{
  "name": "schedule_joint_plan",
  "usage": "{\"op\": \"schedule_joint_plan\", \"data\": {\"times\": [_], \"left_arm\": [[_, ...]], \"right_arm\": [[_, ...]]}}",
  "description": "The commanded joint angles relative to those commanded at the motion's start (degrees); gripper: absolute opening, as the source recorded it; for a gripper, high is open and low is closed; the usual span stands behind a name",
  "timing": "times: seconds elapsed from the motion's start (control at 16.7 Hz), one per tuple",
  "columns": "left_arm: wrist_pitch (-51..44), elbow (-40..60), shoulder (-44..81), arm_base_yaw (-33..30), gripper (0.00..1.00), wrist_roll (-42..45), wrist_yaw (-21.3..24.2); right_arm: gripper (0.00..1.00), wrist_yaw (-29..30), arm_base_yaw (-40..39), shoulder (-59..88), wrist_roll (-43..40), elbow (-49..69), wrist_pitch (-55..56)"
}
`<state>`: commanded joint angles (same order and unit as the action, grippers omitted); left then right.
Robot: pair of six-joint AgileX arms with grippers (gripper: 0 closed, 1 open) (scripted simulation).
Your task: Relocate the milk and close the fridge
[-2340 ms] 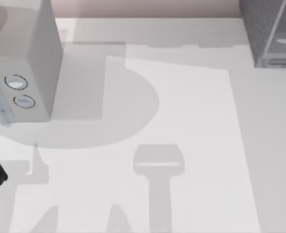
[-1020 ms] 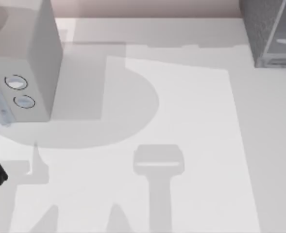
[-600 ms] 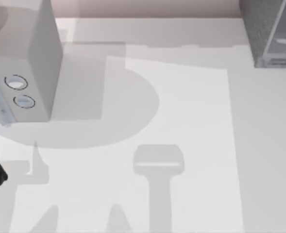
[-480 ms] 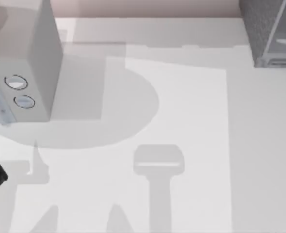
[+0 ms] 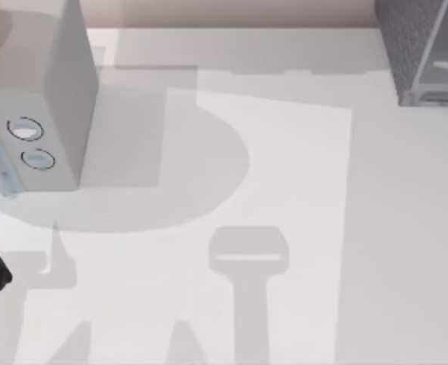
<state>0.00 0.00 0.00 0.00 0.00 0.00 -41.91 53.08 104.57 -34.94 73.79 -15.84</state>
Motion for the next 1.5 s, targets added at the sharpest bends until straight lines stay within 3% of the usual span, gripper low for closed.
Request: {"op": "schedule_joint_plan", "data": {"times": [0.24,0.42,0.6,1.08,1.26,1.5], "left_arm": [[0.0,0.0,0.0,0.0,1.00,0.0,0.0],[0.0,0.0,0.0,0.0,1.00,0.0,0.0],[0.0,0.0,0.0,0.0,1.00,0.0,0.0],[0.0,0.0,0.0,0.0,1.00,0.0,0.0],[0.0,0.0,0.0,0.0,1.00,0.0,0.0],[0.0,0.0,0.0,0.0,1.00,0.0,0.0]], "right_arm": [[1.00,0.0,0.5,-0.3,0.0,-0.3,0.1],[1.00,3.3,-3.2,-0.9,3.0,-1.8,1.4],[1.00,10.5,-12.2,-2.3,9.3,-4.7,4.3],[1.00,35.5,-45.4,-9.5,30.1,-14.2,15.5],[1.00,40.9,-51.2,-11.5,34.6,-16.3,18.3],[1.00,41.7,-52.0,-11.8,35.3,-16.6,18.7]]}}
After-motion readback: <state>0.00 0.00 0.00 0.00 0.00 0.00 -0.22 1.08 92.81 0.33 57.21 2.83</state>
